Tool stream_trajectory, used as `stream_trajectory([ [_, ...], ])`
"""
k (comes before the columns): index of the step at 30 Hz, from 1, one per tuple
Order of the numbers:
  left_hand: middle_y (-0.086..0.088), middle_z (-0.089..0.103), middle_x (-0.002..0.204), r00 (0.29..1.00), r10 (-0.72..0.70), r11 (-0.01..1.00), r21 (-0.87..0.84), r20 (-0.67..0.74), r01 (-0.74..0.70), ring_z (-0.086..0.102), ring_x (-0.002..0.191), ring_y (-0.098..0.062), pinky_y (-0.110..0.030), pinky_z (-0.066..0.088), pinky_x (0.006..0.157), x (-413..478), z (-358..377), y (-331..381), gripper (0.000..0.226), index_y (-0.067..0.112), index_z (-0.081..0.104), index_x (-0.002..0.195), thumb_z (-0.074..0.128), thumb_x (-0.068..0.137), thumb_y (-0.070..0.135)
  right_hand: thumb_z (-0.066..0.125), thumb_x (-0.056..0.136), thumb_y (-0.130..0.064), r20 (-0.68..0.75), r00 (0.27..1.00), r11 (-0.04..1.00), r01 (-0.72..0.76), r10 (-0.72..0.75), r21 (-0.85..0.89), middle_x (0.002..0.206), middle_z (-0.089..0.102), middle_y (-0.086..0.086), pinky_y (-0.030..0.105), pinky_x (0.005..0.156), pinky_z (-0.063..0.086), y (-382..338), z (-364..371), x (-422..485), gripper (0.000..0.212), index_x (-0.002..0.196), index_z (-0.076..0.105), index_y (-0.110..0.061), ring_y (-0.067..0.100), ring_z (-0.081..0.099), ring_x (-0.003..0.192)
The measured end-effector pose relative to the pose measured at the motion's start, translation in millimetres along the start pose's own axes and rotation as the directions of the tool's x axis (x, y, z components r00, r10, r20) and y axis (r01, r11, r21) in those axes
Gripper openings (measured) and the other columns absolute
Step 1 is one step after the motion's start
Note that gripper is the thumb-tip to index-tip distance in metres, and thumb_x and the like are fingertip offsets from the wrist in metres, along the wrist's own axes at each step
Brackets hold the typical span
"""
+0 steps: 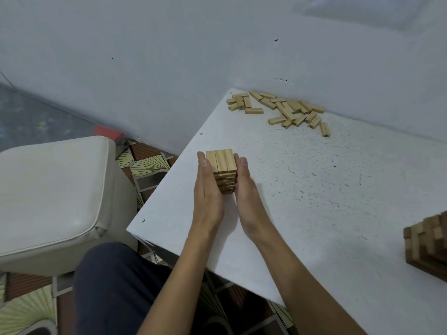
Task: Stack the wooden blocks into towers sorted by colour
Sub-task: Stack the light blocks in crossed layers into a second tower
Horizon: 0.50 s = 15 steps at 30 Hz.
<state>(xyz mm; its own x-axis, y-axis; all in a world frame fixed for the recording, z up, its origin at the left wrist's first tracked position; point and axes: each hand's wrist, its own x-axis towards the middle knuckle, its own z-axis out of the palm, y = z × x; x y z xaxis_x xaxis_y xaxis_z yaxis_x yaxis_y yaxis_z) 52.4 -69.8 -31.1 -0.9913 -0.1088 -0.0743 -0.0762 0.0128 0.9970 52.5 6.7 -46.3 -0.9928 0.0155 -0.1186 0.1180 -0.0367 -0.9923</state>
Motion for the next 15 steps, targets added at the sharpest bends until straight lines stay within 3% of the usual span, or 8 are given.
stream_trajectory([
  [4, 0.009, 0.024, 0.16, 1.0, 0.014, 0.999, 0.031, 0.001, -0.014, 0.022, 0.142, 0.003, 0.009, 0.018, 0.094, 1.3, -1.3, -2.4, 0.054, 0.026, 0.019, 0.156, 0.015, 0.105, 0.044, 0.026, 0.078, -0.09, -0.004, 1.0, 1.0, 0.002, -0.002, 0.002, 0.156, 0.036, -0.012, 0.039, 0.121, 0.024, 2.9, 2.2, -0.4, 0.093, 0.153, 0.03, -0.035, 0.002, 0.03, 0.143],
  [7, 0.008, 0.026, 0.16, 1.0, 0.029, 0.999, 0.036, -0.005, -0.029, 0.024, 0.144, -0.001, -0.011, 0.021, 0.113, 2.9, -2.7, -3.9, 0.054, 0.026, 0.02, 0.156, 0.015, 0.105, 0.045, 0.026, 0.075, -0.093, -0.005, 1.0, 1.0, -0.01, 0.01, -0.01, 0.158, 0.032, -0.013, 0.041, 0.122, 0.021, 5.1, 4.0, -0.1, 0.097, 0.153, 0.028, -0.036, 0.002, 0.026, 0.145],
  [9, 0.005, 0.028, 0.159, 1.0, 0.026, 0.999, 0.038, 0.0, -0.026, 0.025, 0.144, -0.003, -0.023, 0.02, 0.117, 4.0, -3.4, -4.3, 0.055, 0.026, 0.02, 0.156, 0.014, 0.104, 0.045, 0.025, 0.075, -0.093, -0.007, 1.0, 1.0, -0.007, 0.007, -0.017, 0.158, 0.031, -0.012, 0.04, 0.122, 0.02, 4.9, 4.4, -0.7, 0.099, 0.154, 0.026, -0.034, 0.002, 0.025, 0.146],
  [15, 0.005, 0.027, 0.16, 1.0, 0.006, 0.998, 0.061, -0.001, -0.005, 0.025, 0.144, -0.004, -0.01, 0.018, 0.108, 6.0, -4.9, -3.7, 0.056, 0.026, 0.02, 0.156, 0.012, 0.104, 0.046, 0.023, 0.076, -0.09, -0.001, 1.0, 1.0, 0.003, -0.003, -0.015, 0.159, 0.03, -0.01, 0.039, 0.122, 0.021, 5.6, 5.2, -2.1, 0.098, 0.155, 0.024, -0.032, 0.003, 0.026, 0.145],
])
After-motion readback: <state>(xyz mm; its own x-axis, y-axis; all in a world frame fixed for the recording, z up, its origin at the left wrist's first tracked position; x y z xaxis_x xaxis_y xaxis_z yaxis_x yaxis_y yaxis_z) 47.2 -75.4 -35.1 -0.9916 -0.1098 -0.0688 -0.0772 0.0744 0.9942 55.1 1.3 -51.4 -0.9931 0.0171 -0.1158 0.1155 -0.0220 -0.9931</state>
